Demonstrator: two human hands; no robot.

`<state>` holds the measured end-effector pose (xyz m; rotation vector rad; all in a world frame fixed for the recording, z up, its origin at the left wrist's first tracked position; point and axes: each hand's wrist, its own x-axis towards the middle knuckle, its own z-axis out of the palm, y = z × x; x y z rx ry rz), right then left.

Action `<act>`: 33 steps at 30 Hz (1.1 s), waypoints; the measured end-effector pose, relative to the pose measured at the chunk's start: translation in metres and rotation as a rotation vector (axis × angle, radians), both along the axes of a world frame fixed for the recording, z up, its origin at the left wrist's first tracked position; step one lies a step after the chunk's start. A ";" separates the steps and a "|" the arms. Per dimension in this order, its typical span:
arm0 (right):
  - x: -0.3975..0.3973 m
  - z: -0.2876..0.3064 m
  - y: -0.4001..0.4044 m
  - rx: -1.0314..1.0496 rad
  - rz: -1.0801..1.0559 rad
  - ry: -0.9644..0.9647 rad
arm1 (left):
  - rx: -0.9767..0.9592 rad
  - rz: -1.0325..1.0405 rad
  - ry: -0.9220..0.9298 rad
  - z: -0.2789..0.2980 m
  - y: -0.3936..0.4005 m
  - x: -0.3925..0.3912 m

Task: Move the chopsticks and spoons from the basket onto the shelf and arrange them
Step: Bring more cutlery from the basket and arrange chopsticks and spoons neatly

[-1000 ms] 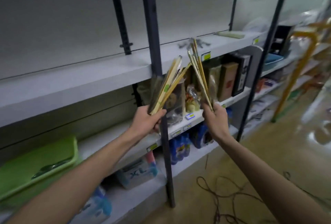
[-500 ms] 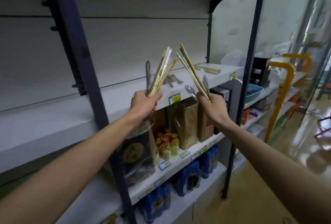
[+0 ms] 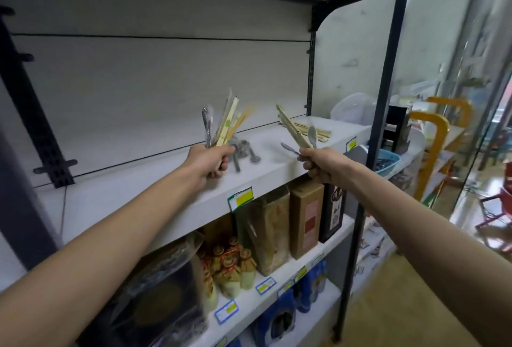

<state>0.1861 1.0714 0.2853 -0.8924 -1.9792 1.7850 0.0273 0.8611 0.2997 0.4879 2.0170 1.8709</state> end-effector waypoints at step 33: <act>-0.155 0.036 0.296 0.659 0.531 -0.308 | -0.131 0.248 -0.120 -0.019 0.297 -0.065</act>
